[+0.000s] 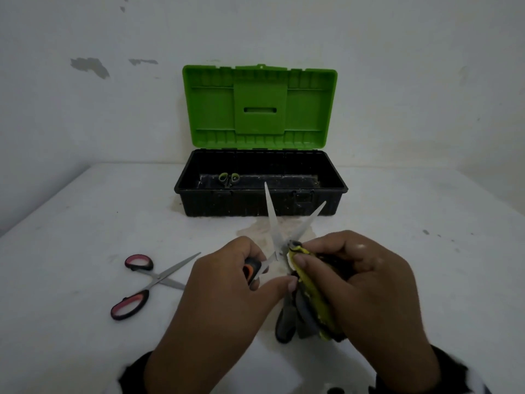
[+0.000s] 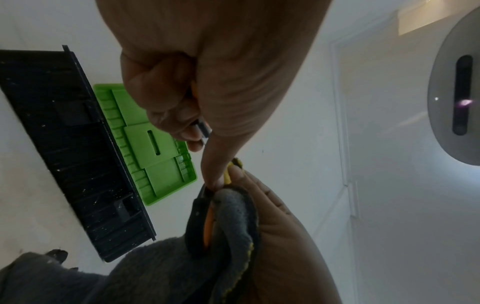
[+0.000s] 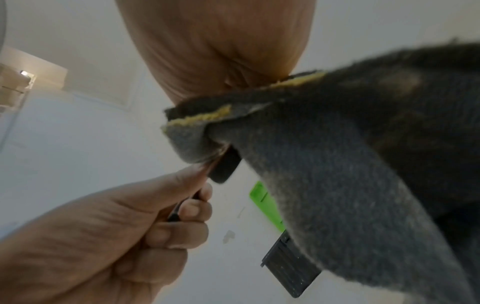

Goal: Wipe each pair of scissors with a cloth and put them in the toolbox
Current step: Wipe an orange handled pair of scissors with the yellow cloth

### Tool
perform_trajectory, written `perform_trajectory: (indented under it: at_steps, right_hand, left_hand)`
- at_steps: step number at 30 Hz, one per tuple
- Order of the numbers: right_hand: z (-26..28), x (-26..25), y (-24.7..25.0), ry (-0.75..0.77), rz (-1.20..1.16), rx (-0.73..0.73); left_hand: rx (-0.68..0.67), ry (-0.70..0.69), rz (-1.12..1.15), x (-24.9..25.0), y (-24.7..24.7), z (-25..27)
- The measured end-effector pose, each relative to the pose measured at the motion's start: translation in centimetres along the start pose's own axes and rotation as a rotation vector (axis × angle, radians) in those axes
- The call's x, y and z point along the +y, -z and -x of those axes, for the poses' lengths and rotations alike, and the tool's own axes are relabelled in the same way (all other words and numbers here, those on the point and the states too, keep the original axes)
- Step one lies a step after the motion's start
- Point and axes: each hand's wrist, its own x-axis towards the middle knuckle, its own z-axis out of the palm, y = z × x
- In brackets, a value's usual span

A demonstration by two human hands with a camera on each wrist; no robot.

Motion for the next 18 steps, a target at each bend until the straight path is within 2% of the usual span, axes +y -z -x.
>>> perform_trajectory:
  at_steps: [9,14,18]
  right_hand:
    - [-0.3,-0.3,-1.3,-0.149,-0.047,0.121]
    - [-0.2,-0.8,-1.4,-0.185,-0.102,0.042]
    - [-0.7,0.2,-1.2,-0.258,-0.156,0.136]
  left_hand:
    - [-0.009,-0.010,-0.063,0.1,0.0,0.2]
    - [-0.024,-0.011,-0.078,-0.1,0.2,0.1]
    - [-0.024,-0.023,-0.038,-0.2,0.1,-0.1]
